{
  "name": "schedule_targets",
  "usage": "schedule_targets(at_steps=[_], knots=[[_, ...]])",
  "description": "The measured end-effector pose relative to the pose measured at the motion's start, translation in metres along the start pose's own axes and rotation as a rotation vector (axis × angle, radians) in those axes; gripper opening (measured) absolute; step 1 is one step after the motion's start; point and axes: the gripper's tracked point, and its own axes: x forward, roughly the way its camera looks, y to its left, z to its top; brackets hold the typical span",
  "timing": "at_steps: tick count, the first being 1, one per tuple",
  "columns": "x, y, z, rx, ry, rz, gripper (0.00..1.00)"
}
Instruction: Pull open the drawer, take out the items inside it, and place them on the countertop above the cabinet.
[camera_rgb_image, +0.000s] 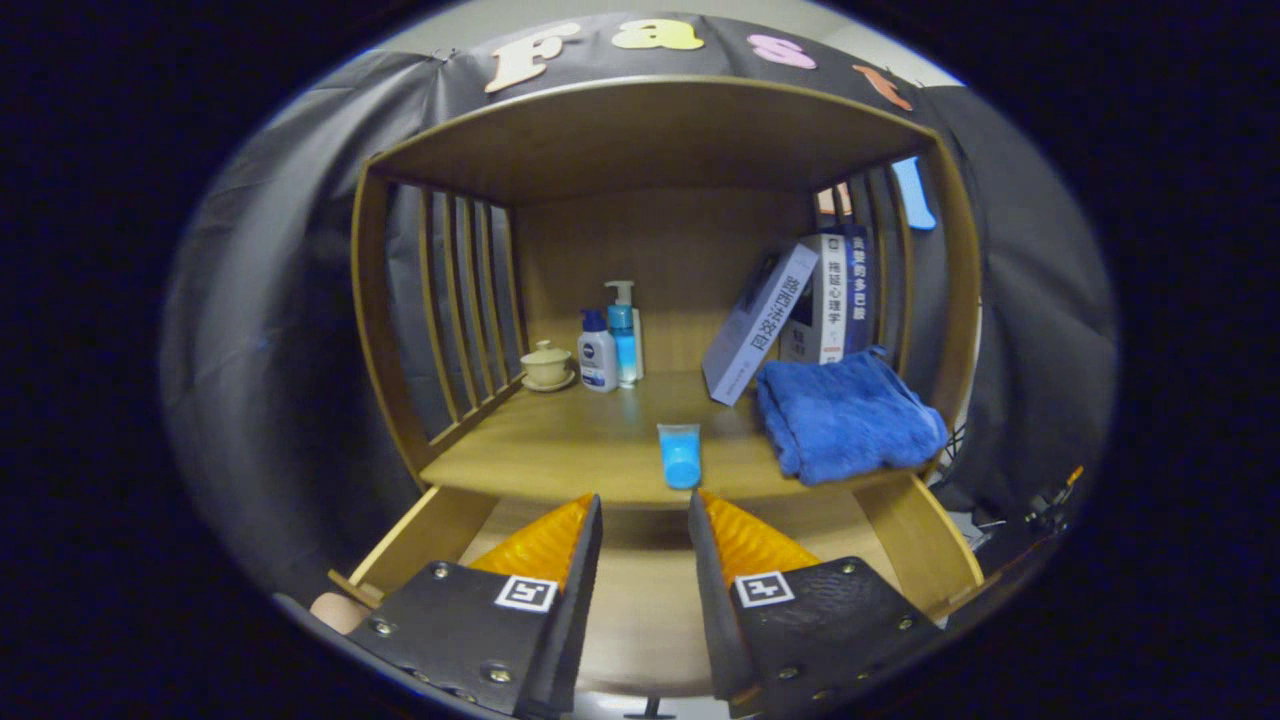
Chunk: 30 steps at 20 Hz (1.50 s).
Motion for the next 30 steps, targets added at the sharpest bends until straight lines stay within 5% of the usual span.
schedule_targets(at_steps=[6,11,15,30], knots=[[-0.078,-0.016,-0.056,-0.014,-0.013,-0.075,0.50],[-0.100,-0.018,-0.103,-0.030,-0.019,-0.122,0.55],[-0.091,-0.010,-0.128,-0.051,-0.006,-0.121,1.00],[-0.057,-0.012,-0.138,-0.056,-0.063,-0.114,0.97]])
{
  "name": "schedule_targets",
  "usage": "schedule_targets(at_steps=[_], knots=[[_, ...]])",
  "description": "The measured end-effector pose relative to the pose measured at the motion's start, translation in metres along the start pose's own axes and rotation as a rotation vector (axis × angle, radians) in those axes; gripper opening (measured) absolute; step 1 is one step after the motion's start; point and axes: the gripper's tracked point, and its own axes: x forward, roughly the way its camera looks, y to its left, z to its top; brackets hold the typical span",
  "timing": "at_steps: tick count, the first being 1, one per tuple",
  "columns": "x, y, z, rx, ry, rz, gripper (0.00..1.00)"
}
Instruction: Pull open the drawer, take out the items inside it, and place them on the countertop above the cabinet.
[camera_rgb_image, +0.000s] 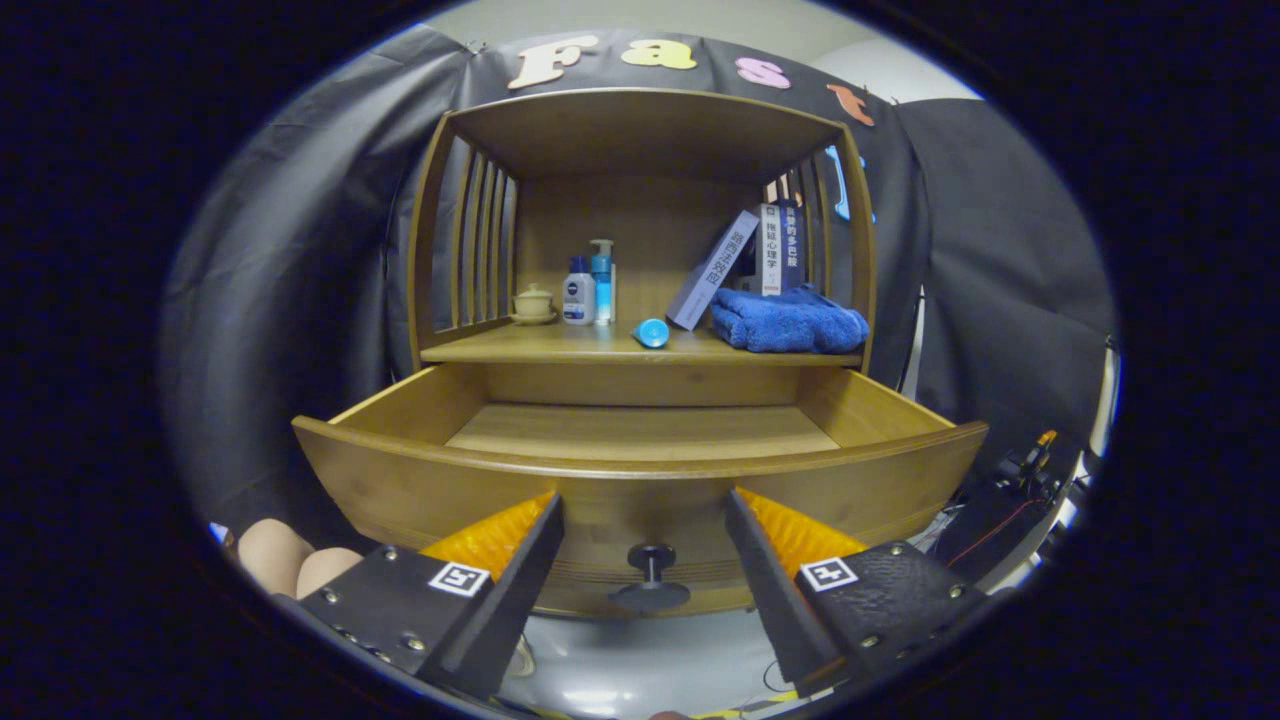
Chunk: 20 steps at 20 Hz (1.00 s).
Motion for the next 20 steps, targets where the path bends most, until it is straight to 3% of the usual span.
schedule_targets(at_steps=[20], knots=[[0.093,0.003,0.031,-0.012,-0.049,0.023,0.98]])
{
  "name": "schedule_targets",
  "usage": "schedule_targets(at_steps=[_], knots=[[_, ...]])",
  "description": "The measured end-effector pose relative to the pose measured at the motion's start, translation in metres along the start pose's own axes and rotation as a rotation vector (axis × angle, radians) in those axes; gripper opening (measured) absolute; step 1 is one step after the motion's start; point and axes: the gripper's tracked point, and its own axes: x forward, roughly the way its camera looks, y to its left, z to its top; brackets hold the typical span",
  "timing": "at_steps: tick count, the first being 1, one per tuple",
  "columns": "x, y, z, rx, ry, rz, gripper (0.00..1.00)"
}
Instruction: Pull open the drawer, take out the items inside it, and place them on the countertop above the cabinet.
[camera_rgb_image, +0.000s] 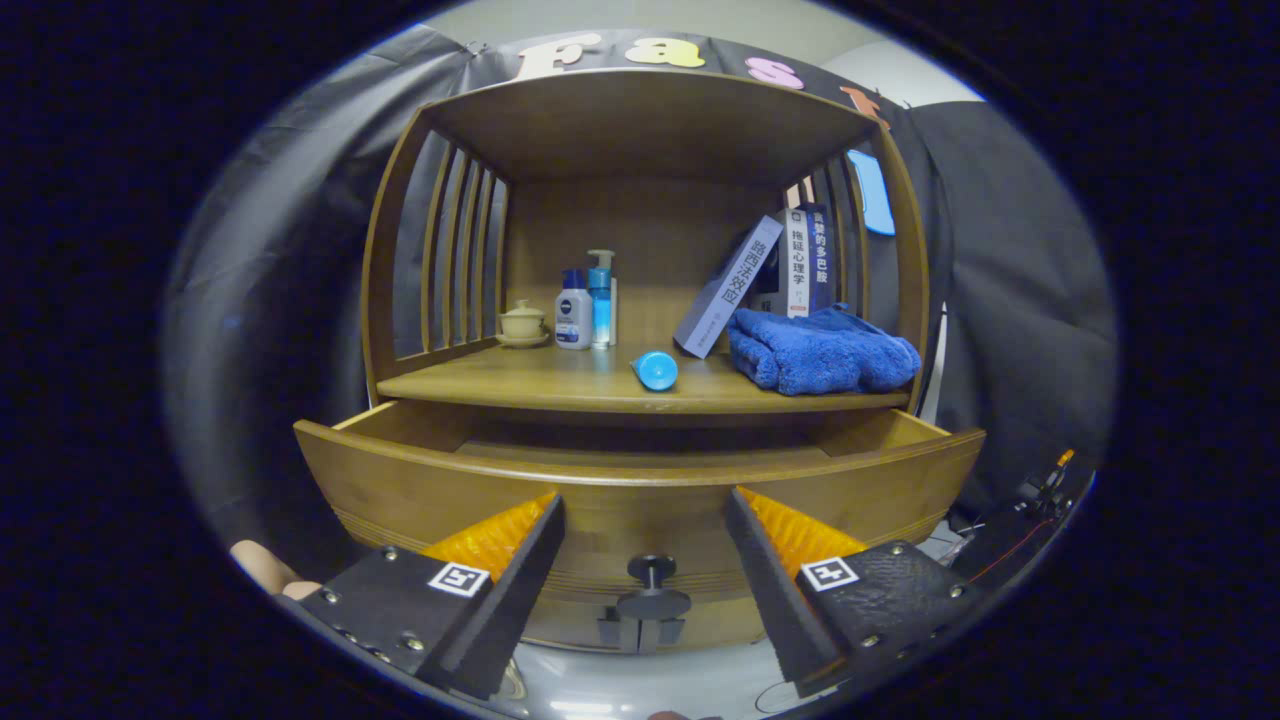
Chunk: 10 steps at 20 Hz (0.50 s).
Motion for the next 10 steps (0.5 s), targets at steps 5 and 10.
schedule_targets(at_steps=[5,10], knots=[[0.015,0.000,0.002,0.000,0.000,0.001,0.98],[0.041,0.005,0.006,0.002,-0.008,-0.013,0.98]])
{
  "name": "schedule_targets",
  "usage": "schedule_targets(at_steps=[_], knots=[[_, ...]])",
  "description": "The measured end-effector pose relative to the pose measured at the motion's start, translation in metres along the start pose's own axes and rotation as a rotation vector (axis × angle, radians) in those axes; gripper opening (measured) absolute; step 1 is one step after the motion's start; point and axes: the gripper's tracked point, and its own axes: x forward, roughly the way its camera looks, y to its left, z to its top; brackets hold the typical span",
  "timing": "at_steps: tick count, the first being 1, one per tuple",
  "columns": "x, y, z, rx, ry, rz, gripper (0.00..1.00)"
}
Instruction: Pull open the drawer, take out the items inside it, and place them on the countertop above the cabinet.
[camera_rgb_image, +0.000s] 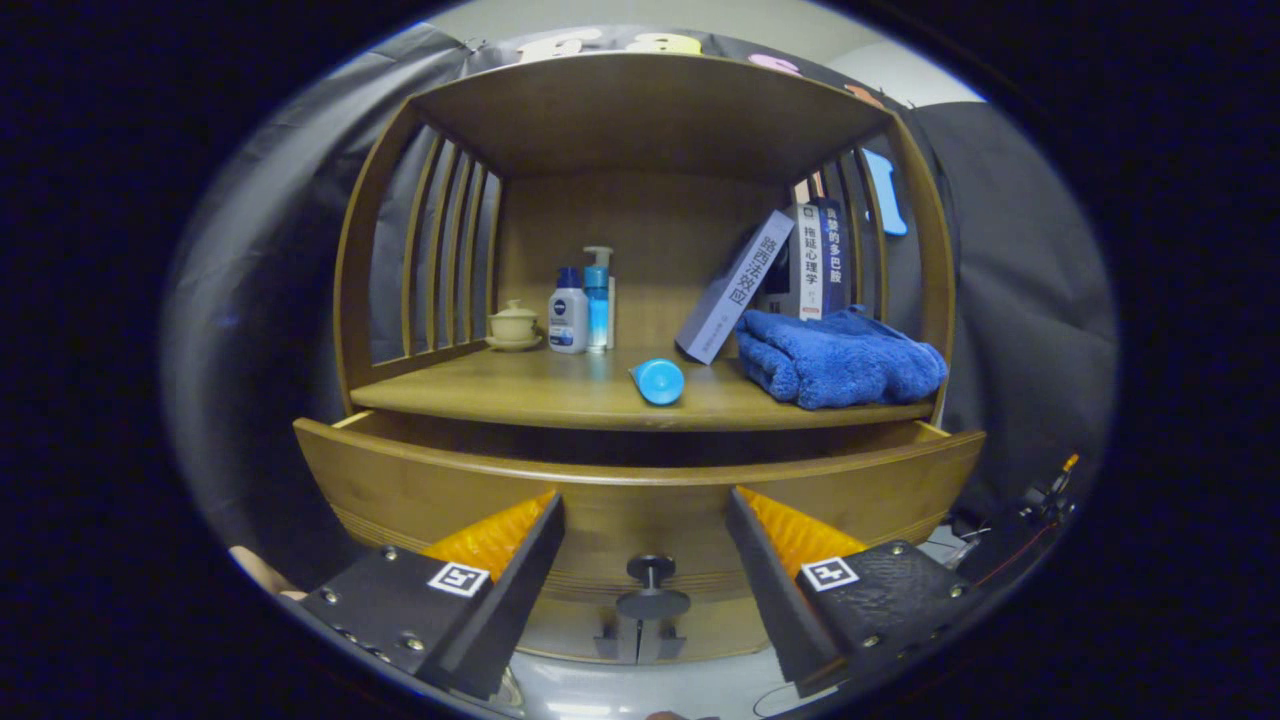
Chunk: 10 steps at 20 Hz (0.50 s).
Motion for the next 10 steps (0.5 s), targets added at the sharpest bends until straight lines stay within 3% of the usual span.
schedule_targets(at_steps=[10], knots=[[0.044,0.004,0.007,0.002,-0.005,-0.007,0.97]])
